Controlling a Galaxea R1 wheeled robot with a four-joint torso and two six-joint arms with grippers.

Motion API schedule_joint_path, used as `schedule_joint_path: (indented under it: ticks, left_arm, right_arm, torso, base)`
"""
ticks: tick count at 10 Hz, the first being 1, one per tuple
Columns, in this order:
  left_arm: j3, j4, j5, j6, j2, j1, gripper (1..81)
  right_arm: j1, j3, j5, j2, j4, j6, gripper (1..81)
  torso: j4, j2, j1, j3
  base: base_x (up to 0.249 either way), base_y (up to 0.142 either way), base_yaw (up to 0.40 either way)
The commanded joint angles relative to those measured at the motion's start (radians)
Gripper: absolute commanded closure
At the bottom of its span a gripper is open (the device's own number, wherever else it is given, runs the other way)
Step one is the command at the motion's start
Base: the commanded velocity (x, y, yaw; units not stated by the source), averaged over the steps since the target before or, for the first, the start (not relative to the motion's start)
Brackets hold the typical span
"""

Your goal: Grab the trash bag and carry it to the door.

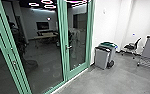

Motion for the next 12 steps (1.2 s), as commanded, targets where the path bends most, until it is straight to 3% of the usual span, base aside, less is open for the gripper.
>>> schedule_joint_path:
  ticks: [1,12]
  left_arm:
    - [0.0,0.003,0.065,0.011,-0.001,-0.071,81.1]
    - [0.0,0.003,0.065,0.011,-0.002,-0.071,81.1]
  right_arm:
    - [0.046,0.007,-0.048,0.004,-0.011,-0.005,1.0]
    - [0.046,0.007,-0.048,0.004,-0.011,-0.005,1.0]
  torso:
    - [0.0,0.0,0.0,0.0]
    - [0.0,0.0,-0.001,0.0]
  base:
    - [0.264,-0.085,0.0]
    - [0.224,-0.084,0.0]
